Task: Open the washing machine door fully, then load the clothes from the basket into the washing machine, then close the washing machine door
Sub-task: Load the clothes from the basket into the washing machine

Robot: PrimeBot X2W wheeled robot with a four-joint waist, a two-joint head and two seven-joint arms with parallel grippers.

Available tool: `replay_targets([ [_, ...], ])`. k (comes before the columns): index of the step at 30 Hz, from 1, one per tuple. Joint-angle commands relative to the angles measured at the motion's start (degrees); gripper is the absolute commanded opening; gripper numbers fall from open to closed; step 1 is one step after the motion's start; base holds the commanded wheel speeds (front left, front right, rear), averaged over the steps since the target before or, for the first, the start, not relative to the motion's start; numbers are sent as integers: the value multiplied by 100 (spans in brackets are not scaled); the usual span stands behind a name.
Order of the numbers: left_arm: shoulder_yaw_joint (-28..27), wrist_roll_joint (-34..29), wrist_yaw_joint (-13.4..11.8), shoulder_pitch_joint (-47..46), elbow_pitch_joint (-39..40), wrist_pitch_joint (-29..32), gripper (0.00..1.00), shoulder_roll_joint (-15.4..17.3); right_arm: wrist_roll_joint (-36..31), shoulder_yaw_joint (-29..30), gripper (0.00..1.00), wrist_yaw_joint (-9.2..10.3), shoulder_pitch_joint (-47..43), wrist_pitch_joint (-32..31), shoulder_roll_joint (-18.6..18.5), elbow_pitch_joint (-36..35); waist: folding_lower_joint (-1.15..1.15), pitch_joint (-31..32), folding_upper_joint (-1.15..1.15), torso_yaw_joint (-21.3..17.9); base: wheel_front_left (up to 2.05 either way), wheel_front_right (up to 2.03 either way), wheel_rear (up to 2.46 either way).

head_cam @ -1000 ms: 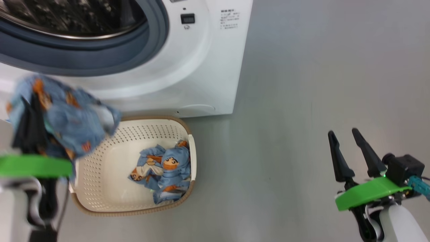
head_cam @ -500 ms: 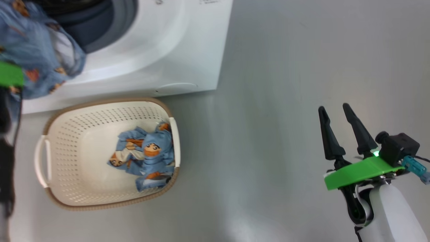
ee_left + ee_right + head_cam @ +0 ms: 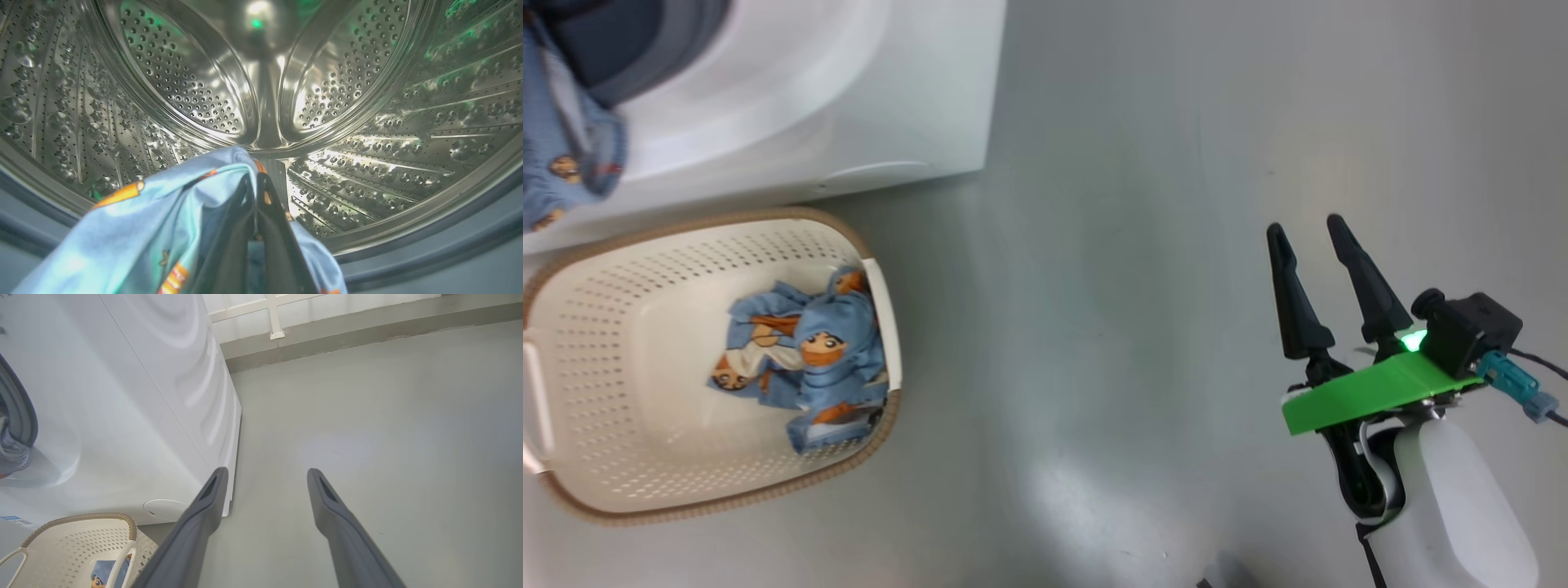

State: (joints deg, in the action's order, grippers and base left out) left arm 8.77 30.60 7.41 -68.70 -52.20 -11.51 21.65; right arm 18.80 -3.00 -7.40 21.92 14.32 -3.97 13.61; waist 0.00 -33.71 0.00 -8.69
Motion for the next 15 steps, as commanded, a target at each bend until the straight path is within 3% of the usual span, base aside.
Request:
replay_targets([
  [1, -38, 39, 8, -147, 32, 13, 0, 362, 64, -140, 100, -9, 12, 68, 25, -145, 0, -160, 0, -156, 0, 0, 0],
  [9, 303, 237, 8, -771, -576, -162, 0, 582, 73, -272, 100, -9, 100, 68, 80, -168, 0, -374, 0, -356, 0, 0, 0],
  [15, 353, 149, 8, -1202, -268, -341, 0, 761, 94, -311, 100, -9, 145, 68, 100, -183, 0, -513, 0, -407, 0, 0, 0],
])
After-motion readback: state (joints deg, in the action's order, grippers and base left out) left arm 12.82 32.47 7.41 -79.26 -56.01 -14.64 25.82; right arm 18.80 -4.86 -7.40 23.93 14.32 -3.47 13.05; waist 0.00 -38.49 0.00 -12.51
